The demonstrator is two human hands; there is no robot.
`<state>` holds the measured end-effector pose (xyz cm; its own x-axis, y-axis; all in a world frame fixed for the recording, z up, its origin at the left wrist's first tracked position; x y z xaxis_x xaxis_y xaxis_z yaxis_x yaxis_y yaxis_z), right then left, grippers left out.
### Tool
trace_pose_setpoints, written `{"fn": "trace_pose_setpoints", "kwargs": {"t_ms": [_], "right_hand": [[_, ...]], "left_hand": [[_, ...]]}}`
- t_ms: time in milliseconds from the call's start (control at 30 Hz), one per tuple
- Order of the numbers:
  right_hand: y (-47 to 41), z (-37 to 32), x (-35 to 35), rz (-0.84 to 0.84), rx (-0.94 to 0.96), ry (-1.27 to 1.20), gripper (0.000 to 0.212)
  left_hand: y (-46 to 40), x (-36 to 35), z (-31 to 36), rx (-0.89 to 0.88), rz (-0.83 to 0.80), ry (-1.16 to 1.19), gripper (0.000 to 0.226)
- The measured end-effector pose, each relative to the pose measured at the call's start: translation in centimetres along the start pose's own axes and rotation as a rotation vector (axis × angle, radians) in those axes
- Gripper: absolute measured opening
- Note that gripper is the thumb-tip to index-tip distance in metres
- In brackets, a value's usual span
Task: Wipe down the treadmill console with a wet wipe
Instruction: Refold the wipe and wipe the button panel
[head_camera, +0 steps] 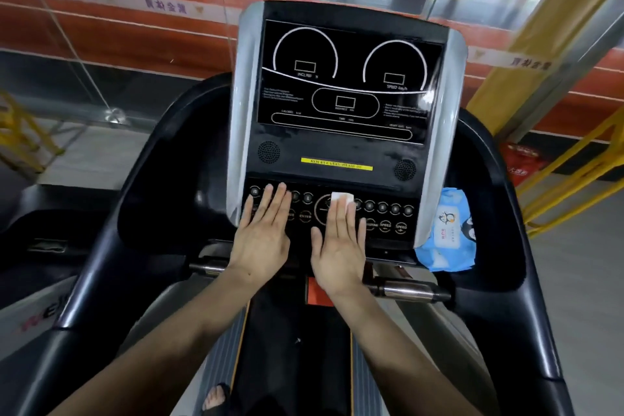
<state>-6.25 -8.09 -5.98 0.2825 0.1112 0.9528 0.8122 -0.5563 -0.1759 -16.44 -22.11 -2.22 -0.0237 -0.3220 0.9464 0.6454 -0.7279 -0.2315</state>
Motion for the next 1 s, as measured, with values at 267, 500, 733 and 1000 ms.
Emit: {"fn": "trace_pose_setpoints", "kwargs": {"t_ms": [267,500,733,1000], "right_hand": [[-2.3,-9.9,-2.0,-0.018,0.161,0.056,0.067],[-3.3,-13.3,-2.7,-0.055,0.412,0.179,0.068],[-2.5,-7.8,-1.2,-0.062,0.582,0.321,0.068],[-1.0,3.8,1.5,-0.041,0.432,0.297,0.068]], "left_hand": [[2.2,2.3,-9.2,0.116,-0.046,-0.04,0.083],[3.0,3.4,-12.2,0.151,-0.107,-0.01,0.082],[1.8,2.5,-8.7,0.108,0.001,0.032,0.087],[-0.9,0.5,0.3,0.006,0.06,0.013,0.084]]}}
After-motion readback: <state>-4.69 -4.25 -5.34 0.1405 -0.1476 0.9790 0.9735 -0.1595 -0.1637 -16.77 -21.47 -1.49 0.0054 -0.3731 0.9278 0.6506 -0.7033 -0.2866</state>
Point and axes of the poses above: each hand's wrist, its own y-axis away from the middle knuckle, its own x-axis out of the back of the hand, z = x × y, the point moved 2 cm from there along -y, towards the middle knuckle, and after that the axes turned 3 degrees about y, right-handed, at the moved point
